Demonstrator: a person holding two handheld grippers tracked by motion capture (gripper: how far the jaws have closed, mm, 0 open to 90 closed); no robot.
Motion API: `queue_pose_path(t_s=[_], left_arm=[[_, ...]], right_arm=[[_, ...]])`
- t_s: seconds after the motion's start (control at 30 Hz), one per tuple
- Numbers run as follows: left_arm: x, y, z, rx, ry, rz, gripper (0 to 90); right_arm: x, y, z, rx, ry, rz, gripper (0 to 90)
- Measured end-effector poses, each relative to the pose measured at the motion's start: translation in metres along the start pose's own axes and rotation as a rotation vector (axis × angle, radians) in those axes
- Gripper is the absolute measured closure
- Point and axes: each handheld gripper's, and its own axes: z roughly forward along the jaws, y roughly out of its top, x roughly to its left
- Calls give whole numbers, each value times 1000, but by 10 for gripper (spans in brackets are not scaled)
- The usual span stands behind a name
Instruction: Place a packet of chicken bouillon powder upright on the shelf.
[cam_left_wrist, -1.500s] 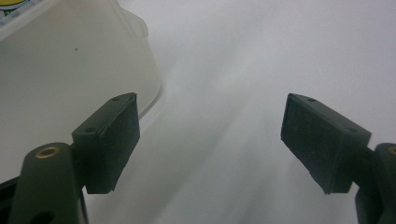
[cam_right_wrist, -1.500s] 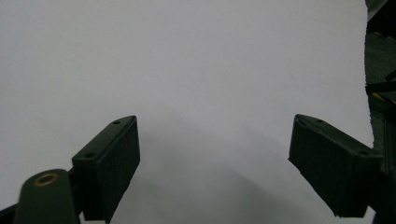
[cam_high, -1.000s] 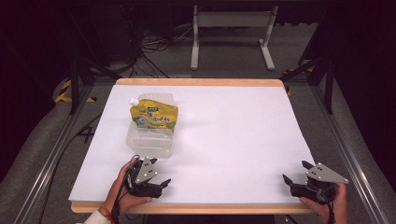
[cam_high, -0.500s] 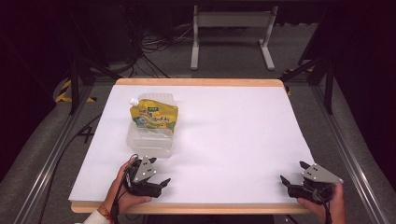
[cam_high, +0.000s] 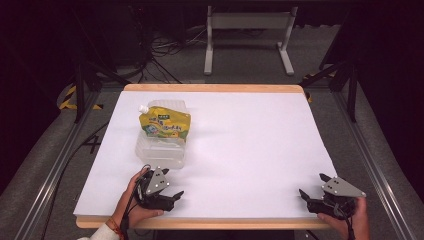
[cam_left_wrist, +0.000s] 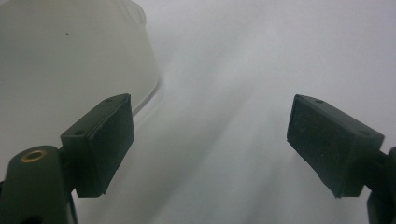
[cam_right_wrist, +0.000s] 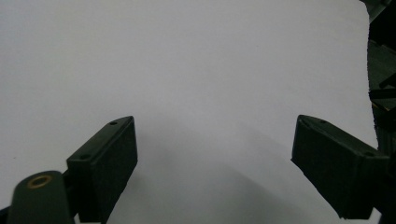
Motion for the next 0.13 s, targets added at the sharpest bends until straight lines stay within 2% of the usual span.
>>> queue_pose_path(t_s=[0.13], left_arm=[[1, -1, 0, 2, 2, -11, 153]], right_arm=[[0, 2, -1, -9, -4, 8, 144]])
